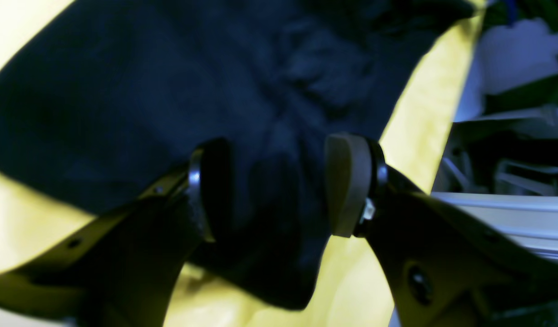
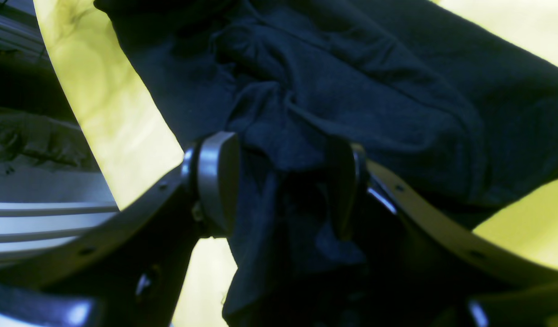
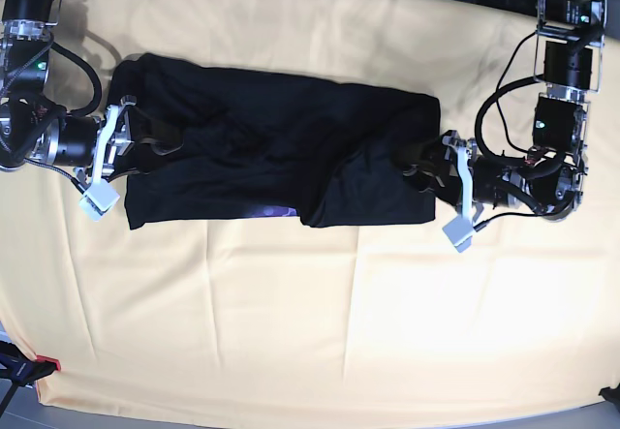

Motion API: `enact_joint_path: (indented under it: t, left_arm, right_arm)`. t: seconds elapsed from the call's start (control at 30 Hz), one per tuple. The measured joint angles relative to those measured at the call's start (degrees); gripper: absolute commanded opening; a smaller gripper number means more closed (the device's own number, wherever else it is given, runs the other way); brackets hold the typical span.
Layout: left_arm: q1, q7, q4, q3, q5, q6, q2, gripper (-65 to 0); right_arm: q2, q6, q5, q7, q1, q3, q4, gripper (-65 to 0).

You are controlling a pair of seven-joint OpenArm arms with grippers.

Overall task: Fold the T-shirt properly
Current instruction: 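Push the folded hem end toward the right gripper with the left gripper, then regrasp the collar end of the strip with the right gripper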

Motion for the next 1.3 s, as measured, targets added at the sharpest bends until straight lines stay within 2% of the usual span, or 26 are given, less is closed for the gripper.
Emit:
enact_joint_path:
  t: [0.07,0.13,0.2,0.3,0.37,0.4,0.43,0.5,0.63,0.7,0.77,0.87,0.9,1.0,1.1,1.13,1.2,1.3]
  left_arm:
    - [-0.1,-0.1,0.0,-1.8,-0.1,2.0,-0.1,-29.4]
    - [-0.1,0.0,0.0,-3.8,-3.0,2.8,-0.2,-29.4]
    - [0.0,-0.1,0.0,-5.3,-6.2,2.5,-0.2,-29.4]
    - [0.7,-0.3,0.1,-5.3,-6.6,2.3,-0.2,-29.4]
    - [2.4,-0.1,0.1,-5.2,-6.5,0.9,0.1,-30.0]
    - [3.3,0.0,0.1,-5.2,-6.4,0.0,0.3,-34.2]
    - [3.8,0.1,0.1,-5.2,-6.4,-0.1,0.8,-42.7]
    - [4.2,0.2,0.1,-5.2,-6.4,-1.2,1.8,-65.0]
    - [3.8,-0.1,0.1,-5.2,-6.4,-1.3,2.7,-65.0]
    - [3.8,-0.7,0.2,-5.2,0.2,-1.7,3.2,-65.0]
    - [4.2,-3.8,0.1,-5.2,8.5,-1.6,4.0,-65.0]
    - [4.3,-7.5,-0.2,-5.2,18.2,-1.5,6.3,-65.0]
    - [4.3,-8.5,-0.2,-5.2,19.5,-0.5,6.8,-65.0]
    - [4.9,-11.8,-0.1,-5.2,22.6,0.5,6.4,-65.0]
    - [5.6,-14.4,0.0,-5.3,25.1,1.6,6.3,-65.0]
    - [5.6,-14.6,0.1,-5.3,25.4,1.7,6.3,-65.0]
    - [5.7,-14.7,0.2,-5.3,25.6,2.0,6.3,-65.0]
    - [6.2,-15.2,0.2,-5.3,25.5,2.0,6.3,-65.0]
  right_arm:
    - [0.0,0.0,0.0,0.0,0.0,0.0,0.0,-32.0]
    - [0.0,0.0,0.0,0.0,0.0,0.0,0.0,-32.0]
    - [0.0,0.0,0.0,0.0,0.0,0.0,0.0,-32.0]
    - [0.0,0.0,0.0,0.0,0.0,0.0,0.0,-32.0]
    - [0.0,0.0,0.0,0.0,0.0,0.0,0.0,-32.0]
    - [0.0,0.0,0.0,0.0,0.0,0.0,0.0,-32.0]
    - [0.0,0.0,-0.1,0.2,0.0,0.0,0.0,-32.0]
    - [0.0,0.0,0.0,0.5,0.0,0.0,0.0,-32.0]
    - [0.0,0.0,-0.2,0.4,0.7,0.0,0.0,-32.0]
    - [-0.3,0.0,-0.8,0.3,0.8,0.7,0.0,-32.0]
    - [-1.1,0.0,-3.1,0.1,1.2,3.0,0.0,-32.0]
    - [-2.3,0.0,-4.2,0.0,2.7,9.7,0.1,-32.0]
    - [-2.6,0.0,-5.9,0.6,2.9,12.1,0.2,-32.0]
    - [-3.8,-3.0,-13.0,1.3,1.2,18.3,0.2,-30.8]
    - [-4.3,-4.9,-15.7,5.0,-3.3,20.9,-2.6,-24.3]
    - [-4.5,-5.4,-16.7,5.9,-4.2,21.3,-4.4,-23.8]
    - [-5.2,-5.8,-16.3,6.6,-4.7,21.7,-8.6,-23.9]
    - [-7.3,-3.1,-10.4,6.7,-4.7,21.8,-14.1,-23.9]
